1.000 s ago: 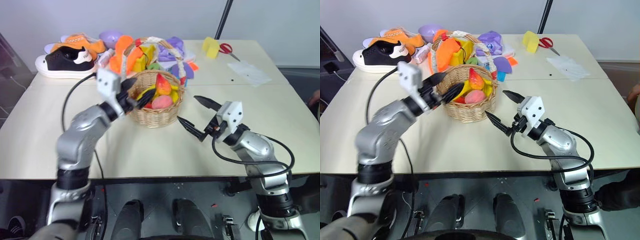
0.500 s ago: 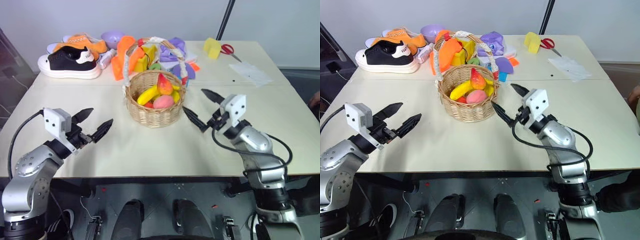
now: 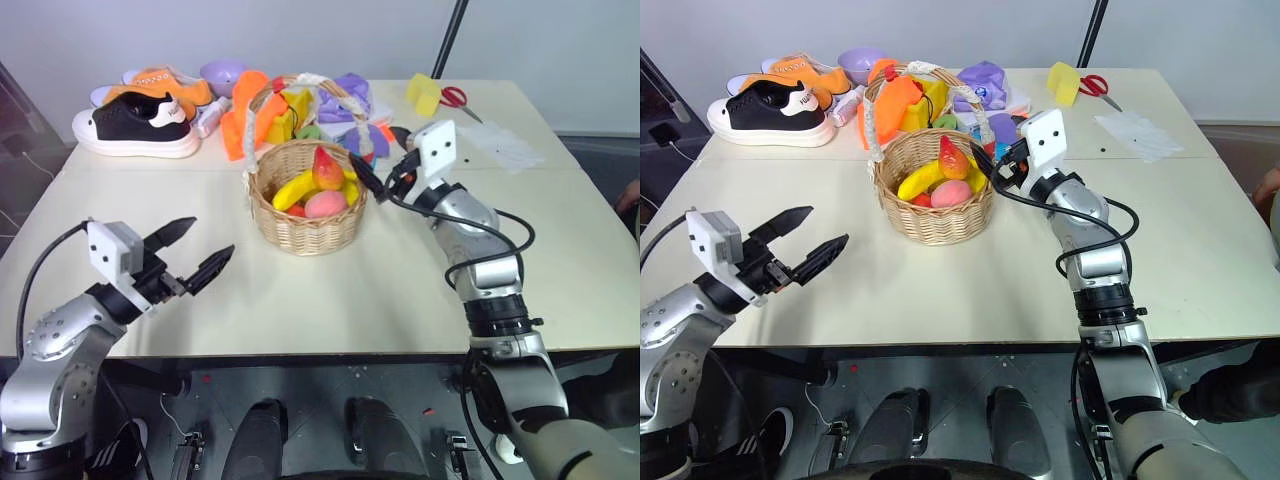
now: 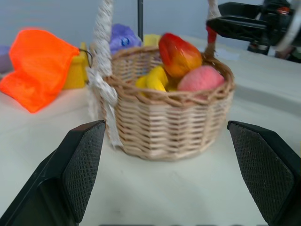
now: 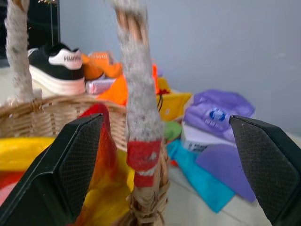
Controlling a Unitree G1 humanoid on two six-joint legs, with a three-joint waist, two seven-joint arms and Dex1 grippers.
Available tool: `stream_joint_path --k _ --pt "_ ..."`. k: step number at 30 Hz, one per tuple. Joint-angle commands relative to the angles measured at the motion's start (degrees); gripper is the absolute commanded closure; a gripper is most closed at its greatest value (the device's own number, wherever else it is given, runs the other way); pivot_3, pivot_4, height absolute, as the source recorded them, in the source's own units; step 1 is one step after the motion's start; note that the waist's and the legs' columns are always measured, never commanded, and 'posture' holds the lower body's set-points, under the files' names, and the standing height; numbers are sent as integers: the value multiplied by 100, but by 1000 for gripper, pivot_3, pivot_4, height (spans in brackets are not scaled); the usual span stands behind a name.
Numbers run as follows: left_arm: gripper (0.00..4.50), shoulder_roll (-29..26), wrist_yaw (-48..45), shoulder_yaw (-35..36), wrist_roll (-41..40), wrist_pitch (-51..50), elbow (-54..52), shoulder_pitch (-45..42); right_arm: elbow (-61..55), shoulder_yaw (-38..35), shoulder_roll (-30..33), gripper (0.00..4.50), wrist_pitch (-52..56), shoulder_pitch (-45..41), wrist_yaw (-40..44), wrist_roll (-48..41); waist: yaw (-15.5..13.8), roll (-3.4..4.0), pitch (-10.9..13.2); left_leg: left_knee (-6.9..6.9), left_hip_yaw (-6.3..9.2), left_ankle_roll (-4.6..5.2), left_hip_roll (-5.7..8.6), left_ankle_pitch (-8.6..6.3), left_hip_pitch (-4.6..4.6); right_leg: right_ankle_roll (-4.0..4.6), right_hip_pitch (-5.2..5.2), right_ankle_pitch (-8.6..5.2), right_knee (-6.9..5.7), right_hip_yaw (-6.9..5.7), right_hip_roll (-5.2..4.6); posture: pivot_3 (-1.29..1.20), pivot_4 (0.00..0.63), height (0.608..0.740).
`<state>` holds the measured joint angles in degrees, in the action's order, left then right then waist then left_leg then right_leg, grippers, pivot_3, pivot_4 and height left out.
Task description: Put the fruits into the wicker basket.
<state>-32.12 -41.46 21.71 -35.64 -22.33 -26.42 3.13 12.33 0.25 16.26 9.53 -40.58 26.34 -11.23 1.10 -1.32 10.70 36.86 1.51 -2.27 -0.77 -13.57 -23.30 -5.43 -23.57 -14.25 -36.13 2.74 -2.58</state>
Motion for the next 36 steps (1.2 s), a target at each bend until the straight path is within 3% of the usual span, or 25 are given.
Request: stream_joint_path --k 1,4,7,11,17,23,30,36 --pt "64 -84 -49 247 -157 178 -196 46 71 -63 -133 0 -121 -224 -67 3 4 1 0 0 0 0 0 0 0 0 0 0 0 0 0 0 150 740" --pt "0 -56 22 195 -139 203 -221 35 141 -103 -214 849 -69 -244 -84 -32 2 1 1 0 -1 0 -1 0 0 0 0 0 0 0 0 0 150 740" --pt "0 -45 64 120 -121 207 -198 5 124 -116 -227 2510 -30 -234 -39 -57 -4 1 1 0 0 0 -2 0 0 0 0 0 0 0 -2 0 150 740" --pt "0 -45 83 45 -93 224 -133 -59 61 -155 -215 4354 -1 -225 -23 -115 5 2 1 0 0 0 -1 0 0 0 0 0 0 0 -1 0 150 740" --pt "0 -57 2 -163 -22 280 171 -345 -356 -426 -105 4477 -62 -54 28 -352 -10 6 4 0 -1 0 1 0 -1 0 -1 0 1 0 1 0 150 740" --pt "0 -68 -292 -502 44 368 702 -953 -1360 -1123 532 4477 158 476 -35 -641 -60 11 7 0 2 0 6 0 -10 -2 -5 1 3 -2 -2 0 150 740" --pt "0 175 -991 -1366 387 776 1882 -2148 -2157 -2302 1423 4477 417 1585 -446 -612 -38 11 7 1 0 1 13 0 -9 -2 -2 0 5 -1 0 0 150 740" --pt "0 512 -1757 -1938 669 1238 3123 -3211 -2564 -3118 1646 4477 438 2566 -1170 -250 -18 16 8 1 -2 2 15 0 -8 -4 -4 1 3 3 7 0 150 740"
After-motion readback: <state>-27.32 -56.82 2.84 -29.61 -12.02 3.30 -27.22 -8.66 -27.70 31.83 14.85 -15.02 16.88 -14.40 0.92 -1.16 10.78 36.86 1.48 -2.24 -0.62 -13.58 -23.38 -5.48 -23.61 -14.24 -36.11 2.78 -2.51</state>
